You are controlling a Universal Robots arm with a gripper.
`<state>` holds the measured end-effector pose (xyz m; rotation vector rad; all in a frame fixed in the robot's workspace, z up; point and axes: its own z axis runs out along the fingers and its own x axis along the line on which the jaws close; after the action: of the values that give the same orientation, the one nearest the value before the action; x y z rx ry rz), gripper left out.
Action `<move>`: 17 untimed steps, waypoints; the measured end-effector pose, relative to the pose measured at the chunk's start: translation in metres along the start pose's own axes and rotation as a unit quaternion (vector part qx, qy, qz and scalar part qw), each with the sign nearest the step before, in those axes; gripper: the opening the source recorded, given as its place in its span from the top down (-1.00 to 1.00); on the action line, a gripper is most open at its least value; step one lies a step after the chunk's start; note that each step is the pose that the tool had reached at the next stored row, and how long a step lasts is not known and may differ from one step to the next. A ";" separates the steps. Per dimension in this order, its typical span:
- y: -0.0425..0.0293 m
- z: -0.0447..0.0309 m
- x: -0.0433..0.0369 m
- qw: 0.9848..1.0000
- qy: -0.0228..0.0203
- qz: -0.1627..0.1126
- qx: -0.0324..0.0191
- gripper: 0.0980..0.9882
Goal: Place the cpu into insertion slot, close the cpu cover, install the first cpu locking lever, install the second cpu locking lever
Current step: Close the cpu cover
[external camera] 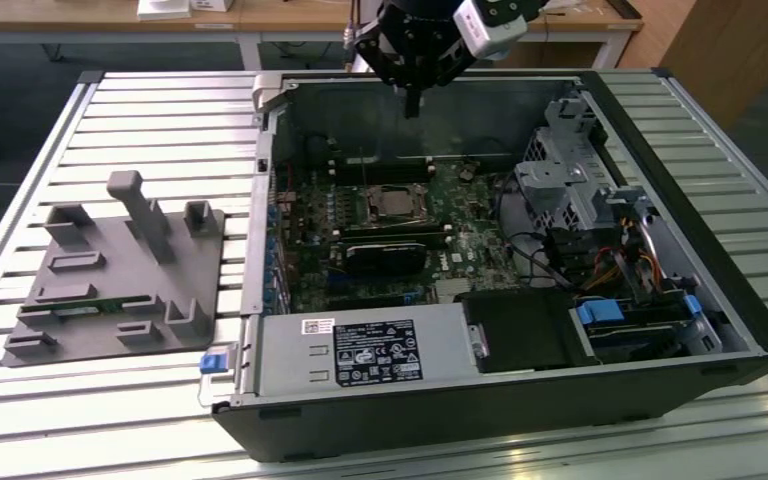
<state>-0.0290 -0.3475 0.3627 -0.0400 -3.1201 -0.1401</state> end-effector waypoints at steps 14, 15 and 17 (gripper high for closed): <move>-0.0007 0.0072 0.0018 0.997 -0.006 0.072 -0.001 0.98; -0.0007 0.0080 0.0018 0.997 -0.007 0.081 -0.001 0.98; -0.0009 0.0095 0.0018 0.995 -0.009 0.098 -0.001 0.98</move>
<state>-0.0309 -0.3475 0.3532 -0.3476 -3.1098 -0.1402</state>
